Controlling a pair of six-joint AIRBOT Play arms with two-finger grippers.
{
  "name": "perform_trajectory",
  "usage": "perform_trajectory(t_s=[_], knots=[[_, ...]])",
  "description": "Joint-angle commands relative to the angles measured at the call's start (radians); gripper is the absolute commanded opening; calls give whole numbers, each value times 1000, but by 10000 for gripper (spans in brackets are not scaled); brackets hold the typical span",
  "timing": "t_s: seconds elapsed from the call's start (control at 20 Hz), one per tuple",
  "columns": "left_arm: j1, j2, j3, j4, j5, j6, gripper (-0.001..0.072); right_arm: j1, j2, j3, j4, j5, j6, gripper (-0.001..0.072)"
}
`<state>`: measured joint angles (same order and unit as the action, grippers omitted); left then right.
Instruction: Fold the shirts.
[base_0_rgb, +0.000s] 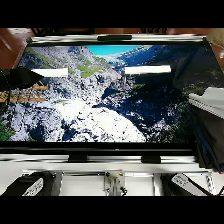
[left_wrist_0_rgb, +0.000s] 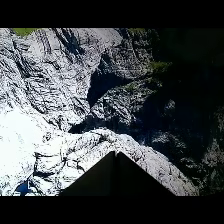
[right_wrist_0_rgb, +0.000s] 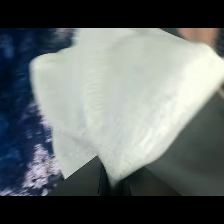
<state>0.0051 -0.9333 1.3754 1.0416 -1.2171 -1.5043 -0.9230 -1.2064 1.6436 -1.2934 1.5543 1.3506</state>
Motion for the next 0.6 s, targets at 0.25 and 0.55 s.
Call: perform_trajectory(t_s=[0.25,0.55], knots=[[0,1,0,-32,-36,0,30,-181,2,-113,-159,0,80,68],[0,1,0,-32,-51,0,30,-191,2,-316,-221,-30,156,70]])
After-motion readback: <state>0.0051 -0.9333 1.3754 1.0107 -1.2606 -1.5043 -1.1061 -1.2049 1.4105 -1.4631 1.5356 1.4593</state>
